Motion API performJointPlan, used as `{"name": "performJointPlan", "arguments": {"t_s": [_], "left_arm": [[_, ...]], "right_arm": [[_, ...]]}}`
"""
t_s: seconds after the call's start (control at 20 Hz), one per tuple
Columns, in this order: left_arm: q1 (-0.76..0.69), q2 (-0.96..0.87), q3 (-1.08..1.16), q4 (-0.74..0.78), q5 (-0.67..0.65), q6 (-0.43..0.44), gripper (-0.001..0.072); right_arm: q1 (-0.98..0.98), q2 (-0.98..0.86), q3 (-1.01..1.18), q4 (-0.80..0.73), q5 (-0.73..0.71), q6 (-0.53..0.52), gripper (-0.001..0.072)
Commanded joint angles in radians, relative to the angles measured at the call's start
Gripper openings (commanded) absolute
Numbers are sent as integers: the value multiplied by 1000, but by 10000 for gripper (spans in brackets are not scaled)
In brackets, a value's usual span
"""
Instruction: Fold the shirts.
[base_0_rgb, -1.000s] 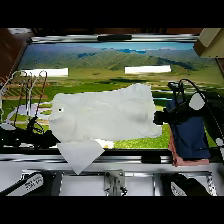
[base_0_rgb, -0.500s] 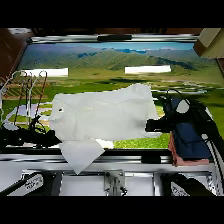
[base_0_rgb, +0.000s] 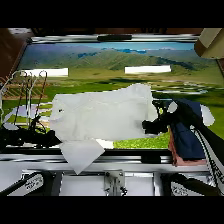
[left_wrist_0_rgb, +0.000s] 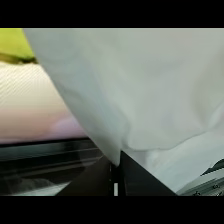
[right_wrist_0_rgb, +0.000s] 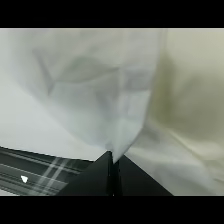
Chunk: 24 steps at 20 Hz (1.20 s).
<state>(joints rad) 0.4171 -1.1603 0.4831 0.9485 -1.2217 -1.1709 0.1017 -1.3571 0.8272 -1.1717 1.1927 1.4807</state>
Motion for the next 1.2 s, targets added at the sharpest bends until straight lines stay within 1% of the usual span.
{"name": "performJointPlan", "arguments": {"t_s": [0.0, 0.2, 0.35, 0.5, 0.6, 0.75, 0.85, 0.95, 1.15], "left_arm": [[0, 2, 2, 0, 0, 1, 36], [0, 16, 2, 0, 2, 0, 36], [0, 39, 2, 0, 2, 0, 35], [0, 71, 2, 0, -3, 1, 35], [0, 84, 2, 0, -3, 0, 35], [0, 85, 2, 0, -2, 0, 36], [0, 85, 2, 0, -2, 0, 36], [0, 85, 2, 0, -2, 0, 36], [0, 85, 2, 0, -2, 0, 36]], "right_arm": [[-1, -14, 39, 3, -8, -6, 69], [-1, 13, 203, -77, -87, 39, 69], [-1, 11, 250, -183, -127, 125, 69], [-1, 5, 250, -313, -108, 213, 69], [-1, -5, 245, -352, -75, 243, 69], [0, -27, 196, -355, -15, 272, 70], [0, -36, 154, -348, -13, 294, 94], [-1, -35, 155, -357, -40, 297, 93], [0, -35, 216, -352, -110, 304, 69]]}}
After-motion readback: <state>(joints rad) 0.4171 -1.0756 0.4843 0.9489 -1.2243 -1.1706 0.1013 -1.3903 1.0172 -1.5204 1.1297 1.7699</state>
